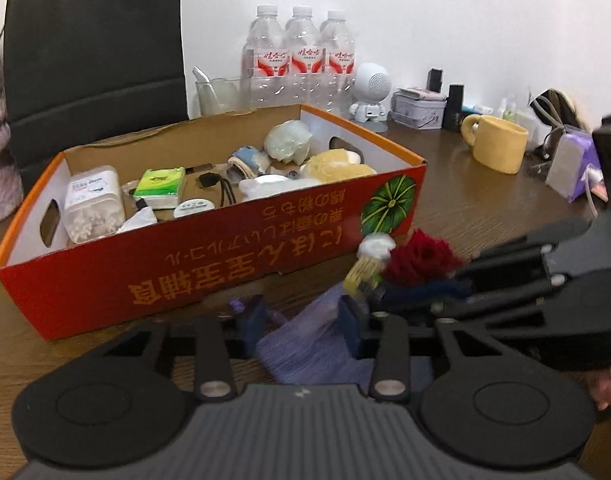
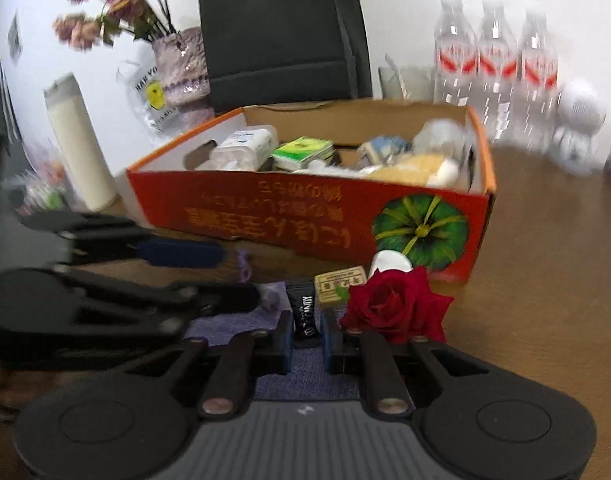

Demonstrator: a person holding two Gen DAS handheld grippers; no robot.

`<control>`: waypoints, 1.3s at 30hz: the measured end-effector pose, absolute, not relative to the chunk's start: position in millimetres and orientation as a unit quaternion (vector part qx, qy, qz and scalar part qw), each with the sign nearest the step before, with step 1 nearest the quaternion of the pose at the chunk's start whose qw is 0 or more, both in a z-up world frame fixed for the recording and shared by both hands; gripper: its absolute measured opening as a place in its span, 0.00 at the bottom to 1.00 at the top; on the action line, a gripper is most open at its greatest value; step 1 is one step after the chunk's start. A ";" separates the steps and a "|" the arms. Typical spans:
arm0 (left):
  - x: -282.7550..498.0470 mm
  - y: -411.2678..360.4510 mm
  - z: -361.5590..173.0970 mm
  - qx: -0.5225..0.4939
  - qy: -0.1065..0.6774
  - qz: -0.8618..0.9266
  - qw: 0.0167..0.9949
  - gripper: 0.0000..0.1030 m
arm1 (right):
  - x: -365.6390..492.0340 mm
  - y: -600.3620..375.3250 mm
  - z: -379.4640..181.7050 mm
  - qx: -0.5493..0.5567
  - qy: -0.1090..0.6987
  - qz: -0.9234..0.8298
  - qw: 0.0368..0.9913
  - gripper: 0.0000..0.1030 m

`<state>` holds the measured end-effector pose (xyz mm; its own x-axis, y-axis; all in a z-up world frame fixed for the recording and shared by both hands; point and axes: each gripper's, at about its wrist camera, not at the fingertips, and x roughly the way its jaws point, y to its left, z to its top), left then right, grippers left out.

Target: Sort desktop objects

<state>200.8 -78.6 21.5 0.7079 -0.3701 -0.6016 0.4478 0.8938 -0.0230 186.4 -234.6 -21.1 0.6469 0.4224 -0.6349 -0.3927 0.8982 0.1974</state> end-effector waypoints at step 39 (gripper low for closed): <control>175.1 -39.3 19.3 0.125 0.328 -0.244 0.904 0.48 | 171.0 -218.9 -11.9 0.096 0.336 0.312 0.884 0.15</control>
<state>175.1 -39.3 19.3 0.6656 -0.3598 -0.6538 0.5239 0.8492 0.0660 171.0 -218.9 -11.9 0.5802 0.6149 -0.5341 -0.4862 0.7876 0.3786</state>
